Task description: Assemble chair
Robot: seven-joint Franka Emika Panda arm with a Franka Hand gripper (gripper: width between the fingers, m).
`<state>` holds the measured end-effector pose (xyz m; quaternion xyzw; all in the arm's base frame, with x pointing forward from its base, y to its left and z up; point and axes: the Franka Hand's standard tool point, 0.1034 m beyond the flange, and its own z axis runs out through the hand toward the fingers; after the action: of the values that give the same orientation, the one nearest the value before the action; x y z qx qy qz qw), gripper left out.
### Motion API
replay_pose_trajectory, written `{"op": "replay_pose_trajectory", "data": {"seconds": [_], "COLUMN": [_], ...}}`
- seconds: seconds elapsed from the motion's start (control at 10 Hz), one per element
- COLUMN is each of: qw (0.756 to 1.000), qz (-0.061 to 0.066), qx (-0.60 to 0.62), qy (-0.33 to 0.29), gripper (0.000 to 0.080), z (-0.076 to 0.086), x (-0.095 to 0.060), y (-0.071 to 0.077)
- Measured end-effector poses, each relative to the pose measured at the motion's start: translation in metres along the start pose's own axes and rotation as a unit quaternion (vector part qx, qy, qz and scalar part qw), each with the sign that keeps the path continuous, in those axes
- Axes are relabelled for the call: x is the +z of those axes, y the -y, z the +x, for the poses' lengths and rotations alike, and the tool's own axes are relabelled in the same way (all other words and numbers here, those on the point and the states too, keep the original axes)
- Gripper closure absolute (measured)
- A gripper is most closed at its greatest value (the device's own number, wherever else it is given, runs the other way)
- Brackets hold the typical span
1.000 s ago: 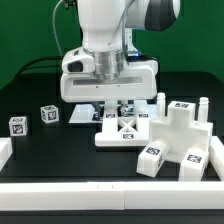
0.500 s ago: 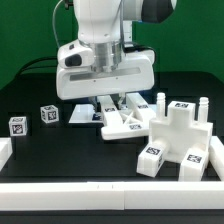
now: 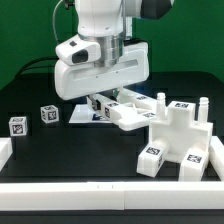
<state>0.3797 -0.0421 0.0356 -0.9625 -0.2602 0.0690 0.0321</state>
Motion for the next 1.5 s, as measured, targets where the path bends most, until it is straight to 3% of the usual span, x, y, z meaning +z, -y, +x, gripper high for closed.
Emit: {"op": "replay_pose_trajectory", "data": {"seconds": [0.4,0.8,1.1,1.3,1.5], "qw": [0.976,0.946,0.863,0.813,0.782], "qz": [-0.023,-0.025,-0.054,-0.08,-0.077], "qx": [-0.216,-0.322,-0.502,-0.577,-0.618], "qy": [0.006,0.014,0.019,0.02,0.034], "gripper": [0.0515,0.0515,0.0515,0.0515,0.0515], "z": [0.013,0.011,0.04,0.039,0.035], "x": [-0.012,-0.011,-0.022,-0.022,-0.021], "y": [-0.013,-0.016,-0.037,-0.035,-0.039]}}
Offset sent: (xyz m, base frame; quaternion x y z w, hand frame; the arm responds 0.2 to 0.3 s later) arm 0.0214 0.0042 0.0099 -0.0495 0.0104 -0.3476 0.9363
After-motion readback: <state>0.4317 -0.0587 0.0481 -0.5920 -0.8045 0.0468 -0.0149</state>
